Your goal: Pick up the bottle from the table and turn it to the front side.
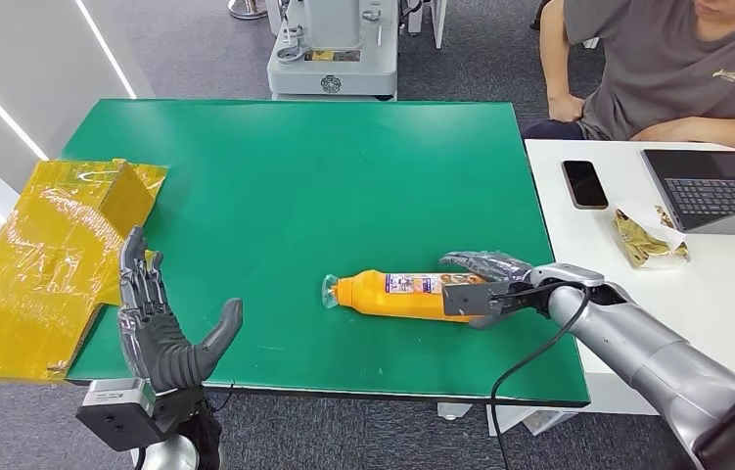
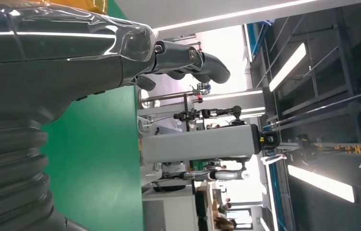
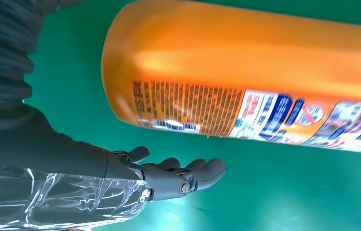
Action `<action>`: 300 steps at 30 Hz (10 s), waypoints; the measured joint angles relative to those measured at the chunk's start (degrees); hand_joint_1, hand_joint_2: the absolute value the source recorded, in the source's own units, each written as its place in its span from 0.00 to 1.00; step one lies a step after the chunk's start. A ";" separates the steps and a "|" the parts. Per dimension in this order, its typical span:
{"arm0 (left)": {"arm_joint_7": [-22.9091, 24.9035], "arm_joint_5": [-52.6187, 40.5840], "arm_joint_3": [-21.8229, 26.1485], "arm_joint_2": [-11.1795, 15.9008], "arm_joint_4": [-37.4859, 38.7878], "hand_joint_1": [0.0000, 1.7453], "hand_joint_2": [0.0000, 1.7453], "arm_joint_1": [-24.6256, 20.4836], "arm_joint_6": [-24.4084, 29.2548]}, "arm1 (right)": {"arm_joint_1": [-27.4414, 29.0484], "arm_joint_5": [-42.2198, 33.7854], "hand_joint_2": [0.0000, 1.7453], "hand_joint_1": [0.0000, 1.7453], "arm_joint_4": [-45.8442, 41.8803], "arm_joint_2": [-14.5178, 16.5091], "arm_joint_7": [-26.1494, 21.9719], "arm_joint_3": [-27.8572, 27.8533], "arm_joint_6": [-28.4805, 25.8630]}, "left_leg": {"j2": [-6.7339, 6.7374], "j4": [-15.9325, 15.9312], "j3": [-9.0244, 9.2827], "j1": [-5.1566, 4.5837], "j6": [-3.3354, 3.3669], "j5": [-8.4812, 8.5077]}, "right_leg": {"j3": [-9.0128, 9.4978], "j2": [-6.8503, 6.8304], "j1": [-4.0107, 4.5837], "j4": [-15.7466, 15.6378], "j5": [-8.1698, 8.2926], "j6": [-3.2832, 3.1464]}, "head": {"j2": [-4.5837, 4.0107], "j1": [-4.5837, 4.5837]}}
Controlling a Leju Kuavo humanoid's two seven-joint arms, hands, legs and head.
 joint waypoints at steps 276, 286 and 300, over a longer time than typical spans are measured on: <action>9.61 -56.77 -5.91 36.79 60.78 1.00 1.00 -43.18 13.29 | 50.70 -3.01 1.00 0.00 -41.78 24.62 -24.21 -22.38 -59.57 | 0.17 -0.17 0.06 0.08 -0.25 -0.11 | -0.16 0.21 0.07 0.10 -0.25 -0.22 | 0.00 0.01; 8.45 -55.47 -5.97 38.77 64.83 1.00 1.00 -41.13 15.37 | 53.82 0.17 1.00 0.00 -42.55 22.68 -21.29 -22.42 -59.57 | 0.16 -0.18 0.05 0.09 -0.34 -0.18 | -0.16 0.20 0.08 0.10 -0.35 -0.34 | 0.00 0.01; 10.96 -62.75 -3.41 38.99 65.41 1.00 1.00 -37.65 15.47 | 55.30 2.08 1.00 0.00 -43.99 20.76 -18.63 -22.38 -59.57 | 0.15 -0.17 0.07 0.11 -0.42 -0.24 | -0.17 0.19 0.10 0.09 -0.40 -0.37 | 0.00 0.02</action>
